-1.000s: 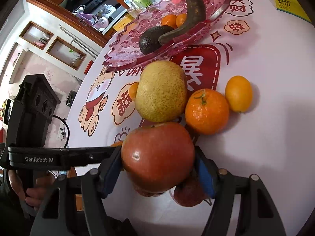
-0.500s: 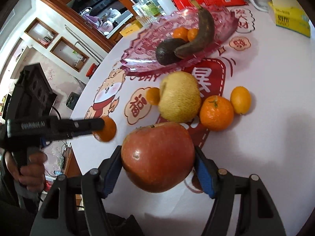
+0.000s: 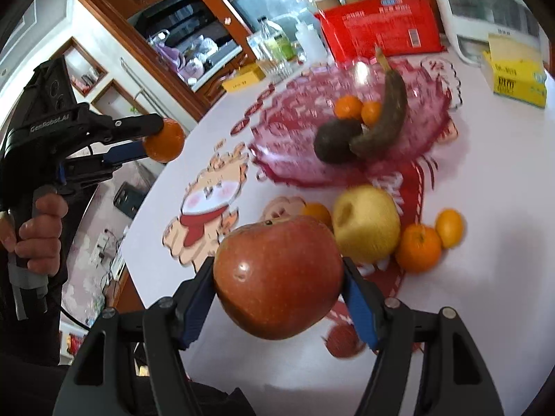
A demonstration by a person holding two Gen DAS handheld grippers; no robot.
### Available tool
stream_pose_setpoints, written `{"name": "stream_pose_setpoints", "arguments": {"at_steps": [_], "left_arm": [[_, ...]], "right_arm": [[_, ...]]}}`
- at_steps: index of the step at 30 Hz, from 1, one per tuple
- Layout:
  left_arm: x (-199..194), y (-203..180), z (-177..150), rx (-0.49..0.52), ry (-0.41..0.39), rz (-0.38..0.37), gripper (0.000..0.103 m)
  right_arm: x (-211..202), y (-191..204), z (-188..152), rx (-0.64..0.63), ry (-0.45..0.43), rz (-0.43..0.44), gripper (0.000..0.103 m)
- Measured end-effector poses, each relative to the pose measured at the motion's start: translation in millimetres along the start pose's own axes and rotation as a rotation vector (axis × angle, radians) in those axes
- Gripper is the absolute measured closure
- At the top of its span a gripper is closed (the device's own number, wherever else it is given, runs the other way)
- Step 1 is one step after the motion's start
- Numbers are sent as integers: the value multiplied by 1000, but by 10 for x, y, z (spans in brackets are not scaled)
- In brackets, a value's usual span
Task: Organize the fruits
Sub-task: 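Carry the apple and orange over the pink bowl and open both tools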
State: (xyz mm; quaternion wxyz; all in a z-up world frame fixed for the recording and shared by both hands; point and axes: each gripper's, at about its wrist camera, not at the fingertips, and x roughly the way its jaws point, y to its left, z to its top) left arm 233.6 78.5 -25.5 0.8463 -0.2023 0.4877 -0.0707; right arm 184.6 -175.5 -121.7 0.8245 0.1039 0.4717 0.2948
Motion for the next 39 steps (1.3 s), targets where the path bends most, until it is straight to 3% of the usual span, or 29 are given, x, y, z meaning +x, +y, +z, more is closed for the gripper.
{"name": "stream_pose_setpoints", "arguments": {"at_steps": [9,18,31,39], "left_arm": [[39,-38,522,164,27,-22,68],[329,-105,882,289,55,-72,68],[1110,-52,823,406,197,-89,68],[1442,-58,805,469,250,-83,67]], "right_arm": [[29,251,297,65,-129,-28,34],[179,114,487,212,-225,-123,34],[496,-124,609,398,-250,-229,34],[646,-135,649,427,-224,-313,33]]}}
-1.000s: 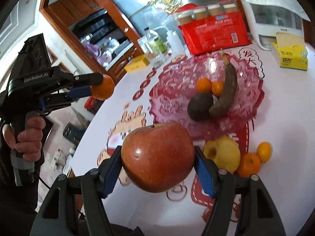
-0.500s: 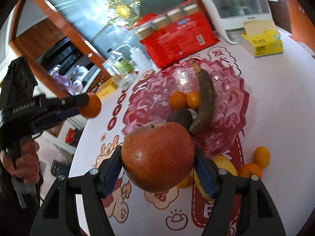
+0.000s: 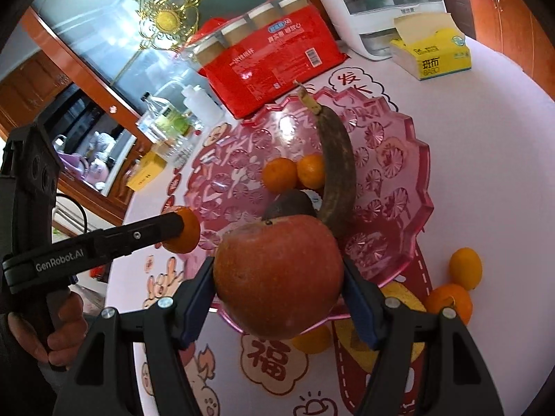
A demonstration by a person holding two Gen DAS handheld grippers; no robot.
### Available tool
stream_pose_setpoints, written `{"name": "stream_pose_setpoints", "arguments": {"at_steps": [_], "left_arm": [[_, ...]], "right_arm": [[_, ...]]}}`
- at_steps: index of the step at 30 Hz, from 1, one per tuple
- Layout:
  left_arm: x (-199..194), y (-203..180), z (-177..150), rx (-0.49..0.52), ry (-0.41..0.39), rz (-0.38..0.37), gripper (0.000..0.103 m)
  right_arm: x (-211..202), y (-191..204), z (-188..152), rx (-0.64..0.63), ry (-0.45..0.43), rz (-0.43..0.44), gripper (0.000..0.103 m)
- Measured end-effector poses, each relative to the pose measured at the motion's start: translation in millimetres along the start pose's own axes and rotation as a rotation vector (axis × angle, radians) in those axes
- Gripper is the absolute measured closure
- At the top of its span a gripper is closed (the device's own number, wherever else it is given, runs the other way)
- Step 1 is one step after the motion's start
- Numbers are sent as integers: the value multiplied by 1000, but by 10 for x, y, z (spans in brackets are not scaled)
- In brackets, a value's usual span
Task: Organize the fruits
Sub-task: 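Carry the apple and orange over the pink bowl and open both tools, then move the right tool to a red lychee while the left tool reaches the yellow-green pear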
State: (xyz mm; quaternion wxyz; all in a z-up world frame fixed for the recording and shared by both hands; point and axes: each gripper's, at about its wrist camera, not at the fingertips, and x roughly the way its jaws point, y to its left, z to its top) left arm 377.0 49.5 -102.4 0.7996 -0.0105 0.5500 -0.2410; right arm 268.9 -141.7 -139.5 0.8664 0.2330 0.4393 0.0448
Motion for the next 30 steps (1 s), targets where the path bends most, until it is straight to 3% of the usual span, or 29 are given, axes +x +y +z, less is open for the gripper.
{"name": "stream_pose_setpoints", "arguments": {"at_steps": [7,11,14,30], "left_arm": [[94,55,17,1,22,-17,65],[14,57,12,6,4,-27,46],[-59,53,-29,5,-1,-34,39],[-335,-74,-525,24,30,-43,31]], "right_arm": [[33,6,-18,14,11,-26,32],[-52,63,17,7,-26,-26,32],[-92,95,11,3,-30,-32,32],[-494,-13,-447,24,-65,-102,32]]}}
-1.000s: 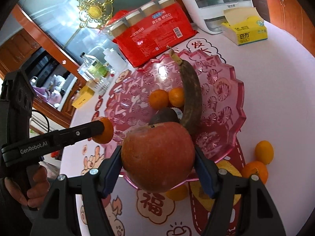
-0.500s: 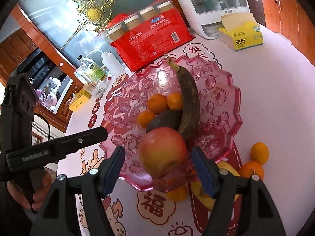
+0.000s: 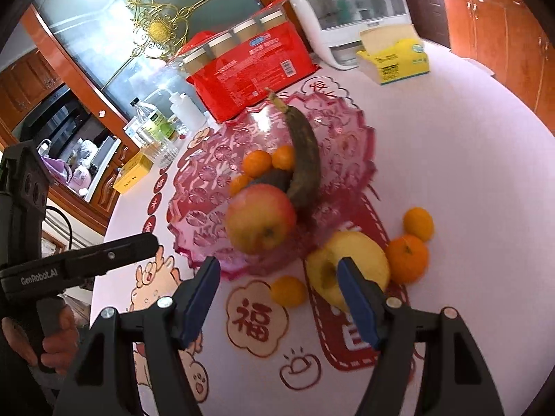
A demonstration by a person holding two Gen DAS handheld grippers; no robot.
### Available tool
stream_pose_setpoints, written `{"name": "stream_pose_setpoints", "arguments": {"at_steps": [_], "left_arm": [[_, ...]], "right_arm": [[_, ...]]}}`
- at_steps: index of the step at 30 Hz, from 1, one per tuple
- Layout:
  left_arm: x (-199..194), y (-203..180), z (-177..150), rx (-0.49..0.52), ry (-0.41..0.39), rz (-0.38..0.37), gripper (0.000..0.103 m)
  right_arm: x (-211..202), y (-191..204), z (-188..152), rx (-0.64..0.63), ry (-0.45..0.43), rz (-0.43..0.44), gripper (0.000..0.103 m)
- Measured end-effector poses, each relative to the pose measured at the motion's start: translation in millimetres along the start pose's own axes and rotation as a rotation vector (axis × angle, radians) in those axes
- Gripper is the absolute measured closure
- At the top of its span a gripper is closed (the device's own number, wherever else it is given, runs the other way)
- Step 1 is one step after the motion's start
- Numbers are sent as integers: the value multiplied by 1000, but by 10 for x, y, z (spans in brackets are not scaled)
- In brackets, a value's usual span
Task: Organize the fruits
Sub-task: 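Move the right tool to a red lychee while the left tool reaches the yellow-green pear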
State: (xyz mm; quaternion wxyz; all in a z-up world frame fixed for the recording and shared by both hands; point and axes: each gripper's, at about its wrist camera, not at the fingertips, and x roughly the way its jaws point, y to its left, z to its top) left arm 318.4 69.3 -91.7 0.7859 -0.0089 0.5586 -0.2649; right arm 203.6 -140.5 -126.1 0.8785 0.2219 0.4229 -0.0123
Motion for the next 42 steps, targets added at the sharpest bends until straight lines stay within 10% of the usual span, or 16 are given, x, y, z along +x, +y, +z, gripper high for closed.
{"name": "stream_pose_setpoints", "arguments": {"at_steps": [4,24,42], "left_arm": [[-59,-101,-92,20,10,3,16],[115,-654,-318,64,79,-2,13],[671,-955,-329,-68,146,10,8]], "right_arm": [[-150,-104,-132,10,-20,-44,32],[-533,-545,-533,-26,-67,-182,32],[-272,-954,-592,-209,103,-196,42]]}}
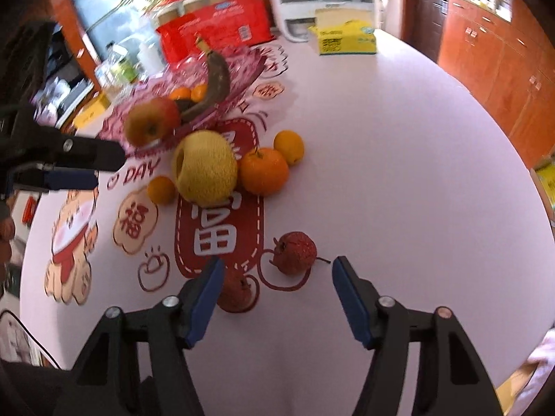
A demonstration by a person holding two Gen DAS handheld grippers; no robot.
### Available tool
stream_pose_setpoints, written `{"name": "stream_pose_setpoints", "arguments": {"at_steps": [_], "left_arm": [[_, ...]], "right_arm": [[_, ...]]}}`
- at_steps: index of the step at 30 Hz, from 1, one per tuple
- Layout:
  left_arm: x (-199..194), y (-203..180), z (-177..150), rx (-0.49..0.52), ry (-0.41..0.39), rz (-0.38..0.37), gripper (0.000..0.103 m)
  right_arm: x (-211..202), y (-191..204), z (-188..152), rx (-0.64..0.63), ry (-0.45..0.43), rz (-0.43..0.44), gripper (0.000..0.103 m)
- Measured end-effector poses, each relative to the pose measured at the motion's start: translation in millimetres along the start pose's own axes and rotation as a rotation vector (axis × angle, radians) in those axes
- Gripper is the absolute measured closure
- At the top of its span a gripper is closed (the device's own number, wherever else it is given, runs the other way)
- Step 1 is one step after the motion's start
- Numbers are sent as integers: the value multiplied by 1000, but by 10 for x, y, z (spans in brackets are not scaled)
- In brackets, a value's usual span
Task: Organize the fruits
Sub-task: 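Move the right tool to a red lychee while the left tool reaches the yellow-green pear, then close the right tool on the lychee while the left tool grasps the pear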
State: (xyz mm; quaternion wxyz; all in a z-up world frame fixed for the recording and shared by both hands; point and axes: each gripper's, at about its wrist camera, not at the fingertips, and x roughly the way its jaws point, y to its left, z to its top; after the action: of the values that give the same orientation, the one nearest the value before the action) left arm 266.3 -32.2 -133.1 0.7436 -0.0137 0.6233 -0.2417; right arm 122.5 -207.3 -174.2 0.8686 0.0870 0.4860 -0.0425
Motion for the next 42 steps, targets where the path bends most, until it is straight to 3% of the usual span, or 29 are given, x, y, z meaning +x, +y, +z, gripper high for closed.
{"name": "stream_pose_setpoints", "arguments": {"at_steps": [8,13,17,27,29,37,42], "left_arm": [[265,-75,-2,-69,12,16,8],[385,-114,19,-126,-18,-16,8],[478,-118,38,-170,-28,-7,8],[640,-159,94,-252,-82,-7,8],[645,-185,104,-256,-100,-9,8],[690,-317,233,-251,-136,9,8],[749,-428,304,-215,-162,80,9]], "right_arm": [[150,44,-14,-193,49,20,58],[213,44,29,-298,49,27,60],[268,-28,103,-335,59,53,66],[385,-121,259,-410,74,169,67],[408,-139,281,-417,77,199,72],[444,-146,300,-460,63,258,72],[442,-158,297,-469,58,282,73]]}}
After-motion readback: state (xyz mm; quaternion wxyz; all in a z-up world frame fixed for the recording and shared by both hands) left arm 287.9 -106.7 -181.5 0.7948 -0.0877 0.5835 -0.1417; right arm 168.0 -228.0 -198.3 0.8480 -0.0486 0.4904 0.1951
